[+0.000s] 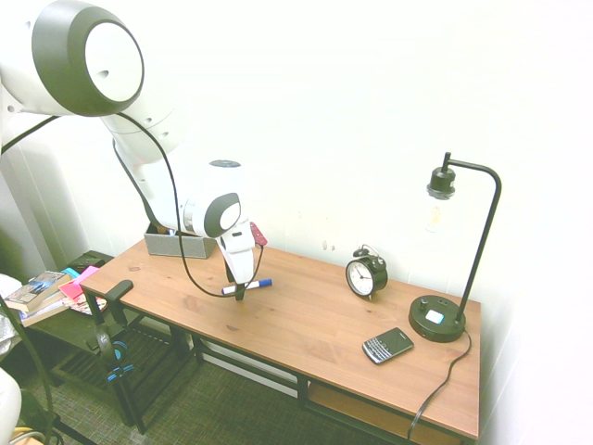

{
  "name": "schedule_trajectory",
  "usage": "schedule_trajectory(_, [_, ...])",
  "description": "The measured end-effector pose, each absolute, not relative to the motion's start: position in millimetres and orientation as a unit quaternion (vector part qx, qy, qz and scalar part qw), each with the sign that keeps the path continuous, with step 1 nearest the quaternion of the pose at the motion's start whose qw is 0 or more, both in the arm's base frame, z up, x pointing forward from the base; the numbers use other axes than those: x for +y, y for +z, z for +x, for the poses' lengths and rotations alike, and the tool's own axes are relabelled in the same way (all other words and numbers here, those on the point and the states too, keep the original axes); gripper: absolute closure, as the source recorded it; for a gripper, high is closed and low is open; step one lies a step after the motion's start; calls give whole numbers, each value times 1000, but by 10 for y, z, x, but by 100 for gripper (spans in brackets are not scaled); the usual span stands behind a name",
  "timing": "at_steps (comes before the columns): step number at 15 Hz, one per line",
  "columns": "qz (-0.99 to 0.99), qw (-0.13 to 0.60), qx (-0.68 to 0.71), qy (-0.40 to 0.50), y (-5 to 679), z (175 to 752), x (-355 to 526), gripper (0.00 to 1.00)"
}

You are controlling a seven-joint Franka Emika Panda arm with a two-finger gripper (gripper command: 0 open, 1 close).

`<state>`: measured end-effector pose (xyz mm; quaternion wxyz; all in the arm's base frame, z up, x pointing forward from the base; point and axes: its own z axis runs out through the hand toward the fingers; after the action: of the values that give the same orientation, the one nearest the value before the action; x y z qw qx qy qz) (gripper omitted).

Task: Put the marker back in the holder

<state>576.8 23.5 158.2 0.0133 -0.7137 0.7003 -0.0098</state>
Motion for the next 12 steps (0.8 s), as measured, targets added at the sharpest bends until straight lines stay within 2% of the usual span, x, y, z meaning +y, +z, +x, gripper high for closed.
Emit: schedule_trajectory(12, [-723, 10, 691, -18, 1582, 5812, 352, 100])
